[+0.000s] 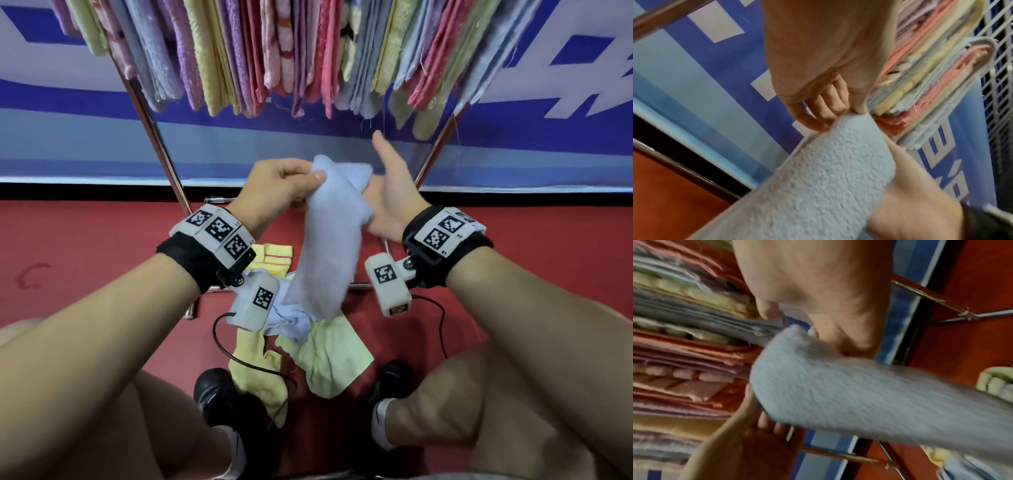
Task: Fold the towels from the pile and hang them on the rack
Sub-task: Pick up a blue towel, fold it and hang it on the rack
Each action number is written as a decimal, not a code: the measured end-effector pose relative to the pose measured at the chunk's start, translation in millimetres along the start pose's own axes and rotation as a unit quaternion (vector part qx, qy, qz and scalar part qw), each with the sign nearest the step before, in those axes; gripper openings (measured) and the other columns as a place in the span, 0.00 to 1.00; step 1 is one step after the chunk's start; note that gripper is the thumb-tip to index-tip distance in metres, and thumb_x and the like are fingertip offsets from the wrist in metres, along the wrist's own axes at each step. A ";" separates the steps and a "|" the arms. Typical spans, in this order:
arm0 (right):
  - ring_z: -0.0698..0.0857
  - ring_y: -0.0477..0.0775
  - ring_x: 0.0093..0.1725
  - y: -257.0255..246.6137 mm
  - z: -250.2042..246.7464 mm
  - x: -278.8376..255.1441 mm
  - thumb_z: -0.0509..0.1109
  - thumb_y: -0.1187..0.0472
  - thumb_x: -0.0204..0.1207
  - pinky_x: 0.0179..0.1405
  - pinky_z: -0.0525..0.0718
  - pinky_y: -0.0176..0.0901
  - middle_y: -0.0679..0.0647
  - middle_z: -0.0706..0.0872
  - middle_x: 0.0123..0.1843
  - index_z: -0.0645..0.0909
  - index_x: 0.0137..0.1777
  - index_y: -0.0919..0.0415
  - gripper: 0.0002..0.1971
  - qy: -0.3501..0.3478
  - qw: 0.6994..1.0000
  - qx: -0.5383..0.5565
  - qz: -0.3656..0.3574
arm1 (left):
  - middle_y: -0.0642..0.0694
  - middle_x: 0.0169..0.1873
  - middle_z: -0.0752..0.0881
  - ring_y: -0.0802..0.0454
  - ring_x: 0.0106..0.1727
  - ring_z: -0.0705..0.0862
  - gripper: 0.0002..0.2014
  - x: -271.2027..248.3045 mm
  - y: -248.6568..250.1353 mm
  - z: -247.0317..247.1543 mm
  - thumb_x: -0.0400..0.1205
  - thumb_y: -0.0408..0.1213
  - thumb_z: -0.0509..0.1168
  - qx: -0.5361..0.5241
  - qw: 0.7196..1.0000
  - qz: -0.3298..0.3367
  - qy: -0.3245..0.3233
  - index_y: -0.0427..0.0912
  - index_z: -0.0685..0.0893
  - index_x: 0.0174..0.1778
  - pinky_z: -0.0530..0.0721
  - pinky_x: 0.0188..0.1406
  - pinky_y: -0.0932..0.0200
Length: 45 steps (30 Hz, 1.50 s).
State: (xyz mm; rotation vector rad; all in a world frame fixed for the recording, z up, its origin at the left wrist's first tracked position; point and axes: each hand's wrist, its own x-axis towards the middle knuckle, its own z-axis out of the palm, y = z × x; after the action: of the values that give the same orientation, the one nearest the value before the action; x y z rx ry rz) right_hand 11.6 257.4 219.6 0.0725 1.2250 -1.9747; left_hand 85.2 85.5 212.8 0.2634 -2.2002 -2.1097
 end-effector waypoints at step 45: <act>0.91 0.65 0.63 -27.9 -5.3 10.5 0.77 0.79 0.74 0.67 0.86 0.68 0.67 0.90 0.63 0.79 0.64 0.68 0.21 0.113 0.951 -0.116 -0.263 | 0.43 0.34 0.90 0.57 0.32 0.83 0.16 -0.6 -25.8 -1.7 0.79 0.44 0.76 0.161 0.986 -0.034 -0.036 0.32 0.92 0.44 0.86 0.36 0.58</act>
State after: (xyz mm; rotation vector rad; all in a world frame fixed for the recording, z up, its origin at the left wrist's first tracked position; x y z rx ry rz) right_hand -15.4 261.4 232.7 -0.1686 1.7602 -2.2979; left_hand 87.8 83.0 187.2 0.2894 -2.6070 -1.8116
